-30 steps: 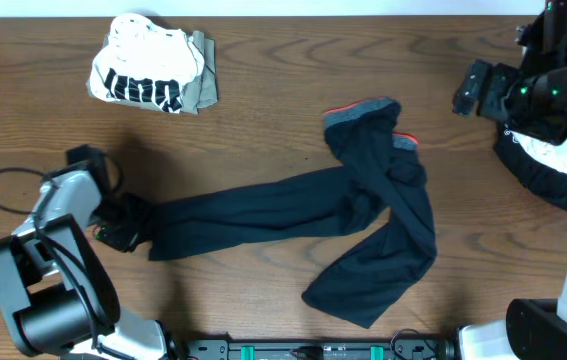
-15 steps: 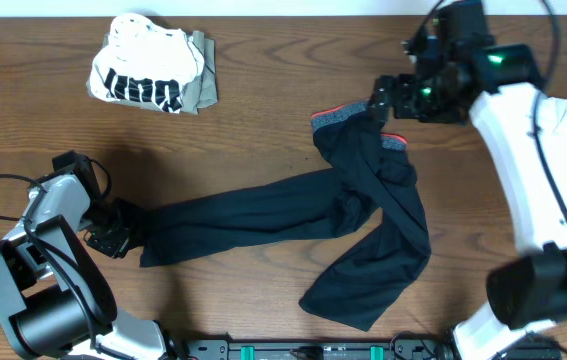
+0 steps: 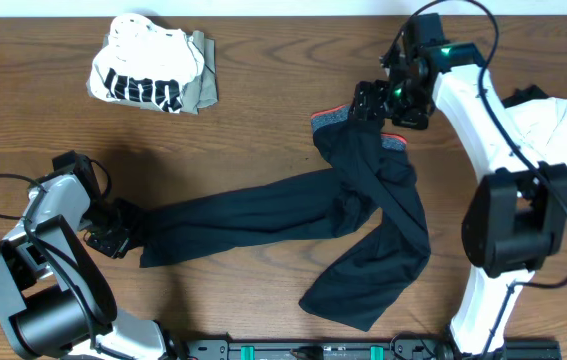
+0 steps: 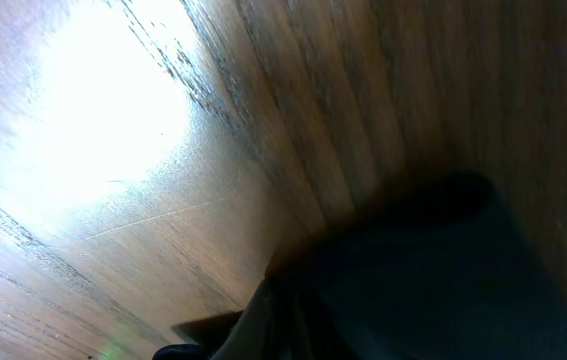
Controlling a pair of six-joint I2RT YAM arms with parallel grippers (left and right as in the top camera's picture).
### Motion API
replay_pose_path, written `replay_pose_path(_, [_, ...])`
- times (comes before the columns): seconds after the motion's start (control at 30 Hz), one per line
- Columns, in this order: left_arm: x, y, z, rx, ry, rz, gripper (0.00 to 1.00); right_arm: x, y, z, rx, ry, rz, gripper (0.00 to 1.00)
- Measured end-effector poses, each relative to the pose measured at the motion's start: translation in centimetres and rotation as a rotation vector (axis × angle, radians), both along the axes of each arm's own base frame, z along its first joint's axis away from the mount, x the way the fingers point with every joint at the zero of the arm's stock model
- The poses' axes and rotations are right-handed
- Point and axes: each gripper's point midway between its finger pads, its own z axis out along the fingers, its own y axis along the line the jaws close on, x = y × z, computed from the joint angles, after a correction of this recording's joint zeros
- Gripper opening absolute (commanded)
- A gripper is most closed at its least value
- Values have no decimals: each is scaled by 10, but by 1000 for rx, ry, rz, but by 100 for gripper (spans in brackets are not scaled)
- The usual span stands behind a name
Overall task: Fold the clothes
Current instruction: 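Grasp the waistband with the right gripper near the far right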
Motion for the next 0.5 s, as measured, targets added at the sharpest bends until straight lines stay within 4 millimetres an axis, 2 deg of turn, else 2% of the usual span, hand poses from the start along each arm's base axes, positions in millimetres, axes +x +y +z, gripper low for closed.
replay_pose_path(0.2, [0,0,0,0,0,0,6,-3,1,-27,7,89,-61,99])
replay_pose_path(0.33, [0,0,0,0,0,0,6,-3,1,-31,9,103,-83,93])
replay_pose_path(0.37, [0,0,0,0,0,0,6,-3,1,-31,12,104,-89,85])
replay_pose_path(0.43, [0,0,0,0,0,0,6,-2,2,-30,15,101,-91,55])
replay_pose_path(0.47, [0,0,0,0,0,0,6,-1,2,-30,17,101,-97,46])
replay_pose_path(0.5, [0,0,0,0,0,0,6,-1,2,-30,20,102,-102,43])
